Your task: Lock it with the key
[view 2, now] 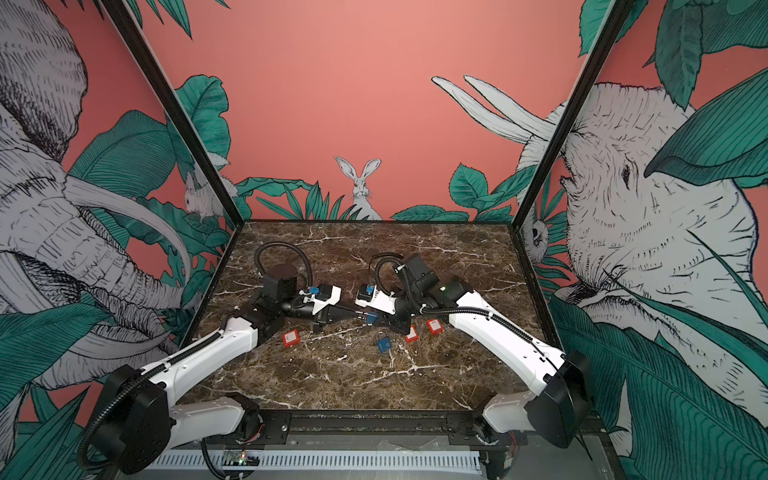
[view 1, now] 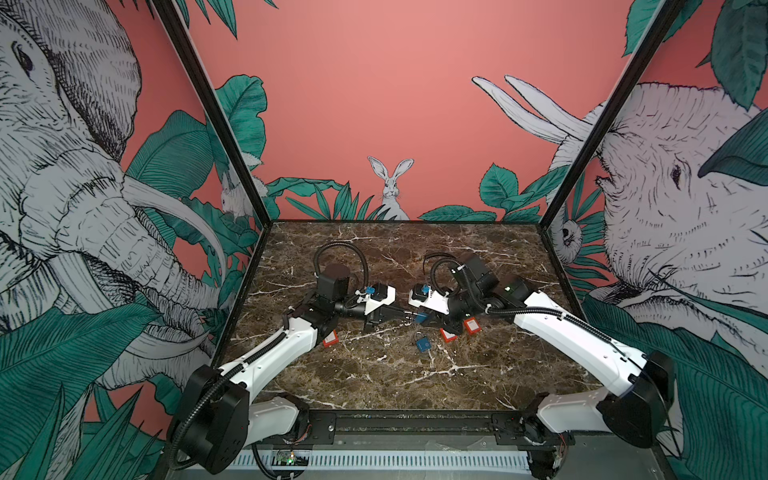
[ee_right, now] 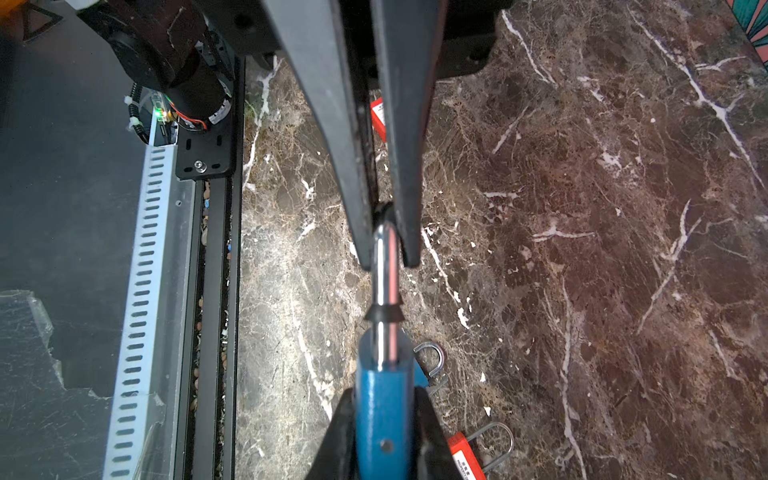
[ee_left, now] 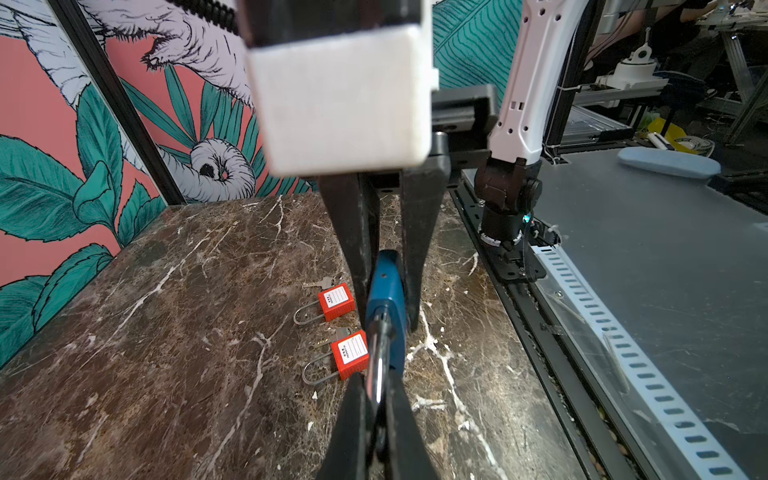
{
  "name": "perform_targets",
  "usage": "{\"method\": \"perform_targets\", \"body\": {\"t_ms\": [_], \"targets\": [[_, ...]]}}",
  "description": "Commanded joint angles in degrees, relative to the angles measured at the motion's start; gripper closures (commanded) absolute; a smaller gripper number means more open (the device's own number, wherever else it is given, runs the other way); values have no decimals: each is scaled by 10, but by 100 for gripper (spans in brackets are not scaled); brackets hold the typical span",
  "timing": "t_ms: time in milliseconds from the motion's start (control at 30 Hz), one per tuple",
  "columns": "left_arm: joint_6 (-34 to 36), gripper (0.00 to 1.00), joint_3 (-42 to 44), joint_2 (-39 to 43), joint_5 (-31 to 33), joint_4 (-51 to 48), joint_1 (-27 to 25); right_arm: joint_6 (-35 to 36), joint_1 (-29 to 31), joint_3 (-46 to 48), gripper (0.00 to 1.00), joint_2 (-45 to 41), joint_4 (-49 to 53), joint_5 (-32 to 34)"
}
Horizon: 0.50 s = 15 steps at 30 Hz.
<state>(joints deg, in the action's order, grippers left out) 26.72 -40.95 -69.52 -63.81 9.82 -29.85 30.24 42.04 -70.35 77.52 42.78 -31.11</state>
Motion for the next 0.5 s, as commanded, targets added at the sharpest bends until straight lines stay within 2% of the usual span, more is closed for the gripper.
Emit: {"method": "perform_targets", "body": {"t_ms": [0, 200, 467], "targets": [[0, 100, 6, 0, -9, 48, -23, 0, 5, 4, 97, -6, -40, -62], [-20, 100, 4, -22, -15, 76, -43, -2, 4, 9, 100, -14, -76, -66], [-28, 100, 9, -32, -22, 91, -43, -19, 4, 13, 100, -30, -108, -97]]}}
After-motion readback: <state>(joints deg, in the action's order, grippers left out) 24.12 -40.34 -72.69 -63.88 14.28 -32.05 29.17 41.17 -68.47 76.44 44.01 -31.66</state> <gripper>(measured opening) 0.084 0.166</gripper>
